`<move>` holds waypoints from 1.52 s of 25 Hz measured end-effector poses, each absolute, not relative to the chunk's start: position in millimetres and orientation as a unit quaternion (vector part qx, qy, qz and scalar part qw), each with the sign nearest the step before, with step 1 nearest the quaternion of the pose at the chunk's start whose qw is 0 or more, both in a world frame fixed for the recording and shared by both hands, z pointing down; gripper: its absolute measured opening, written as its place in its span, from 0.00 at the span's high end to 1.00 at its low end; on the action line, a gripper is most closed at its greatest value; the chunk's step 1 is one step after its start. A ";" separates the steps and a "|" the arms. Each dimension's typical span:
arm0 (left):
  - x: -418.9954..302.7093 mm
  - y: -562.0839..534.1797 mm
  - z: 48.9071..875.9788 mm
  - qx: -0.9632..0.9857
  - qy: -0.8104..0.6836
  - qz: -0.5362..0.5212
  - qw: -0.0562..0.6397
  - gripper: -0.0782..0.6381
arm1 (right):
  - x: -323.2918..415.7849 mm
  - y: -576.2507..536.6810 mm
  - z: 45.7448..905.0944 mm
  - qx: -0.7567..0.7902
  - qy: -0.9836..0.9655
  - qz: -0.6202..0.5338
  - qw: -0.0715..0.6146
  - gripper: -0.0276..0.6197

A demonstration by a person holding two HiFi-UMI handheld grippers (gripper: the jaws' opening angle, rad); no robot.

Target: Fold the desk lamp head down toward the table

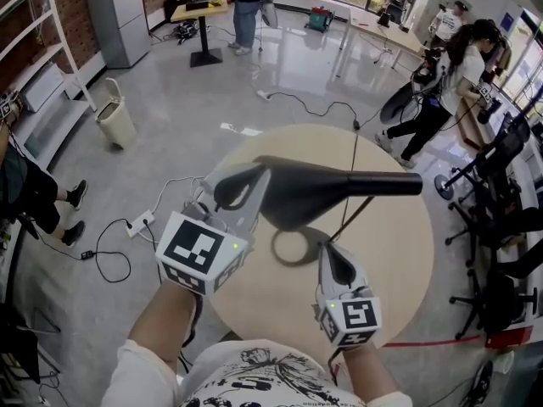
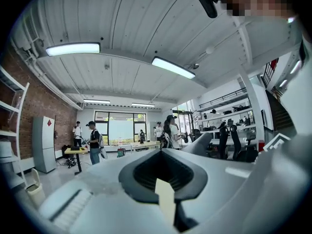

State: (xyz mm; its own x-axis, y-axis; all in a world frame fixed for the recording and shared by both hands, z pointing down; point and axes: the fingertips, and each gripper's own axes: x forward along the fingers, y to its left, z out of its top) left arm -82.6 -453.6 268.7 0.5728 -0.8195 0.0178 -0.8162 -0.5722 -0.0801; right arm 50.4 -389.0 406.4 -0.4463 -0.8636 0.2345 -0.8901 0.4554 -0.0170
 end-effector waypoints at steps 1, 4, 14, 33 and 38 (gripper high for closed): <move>-82.0 -453.9 274.1 -0.886 0.461 -0.029 0.027 0.88 | 51.1 -388.7 407.4 0.517 -0.848 0.070 0.097 0.95; -81.8 -454.9 290.8 -0.888 0.459 -0.033 0.010 0.88 | 51.8 -389.0 410.4 0.519 -0.846 0.072 0.101 0.94; -68.4 -449.3 340.8 -0.885 0.461 -0.050 -0.031 0.88 | 65.1 -380.6 429.6 0.525 -0.839 0.086 0.113 0.95; -42.8 -453.2 408.0 -0.892 0.435 -0.066 -0.101 0.88 | 85.2 -375.8 441.9 0.556 -0.817 0.095 0.125 0.95; -42.7 -454.8 416.1 -0.887 0.447 -0.067 -0.093 0.88 | 86.4 -377.1 440.1 0.566 -0.810 0.091 0.123 0.95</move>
State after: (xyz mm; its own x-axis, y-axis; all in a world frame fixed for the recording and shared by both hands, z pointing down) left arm -42.7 -454.8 416.1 0.5916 -0.7803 0.2028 -0.8054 -0.5832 0.1054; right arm 86.4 -377.1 440.1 -0.3280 -0.8949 0.3025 -0.9398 0.3416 -0.0083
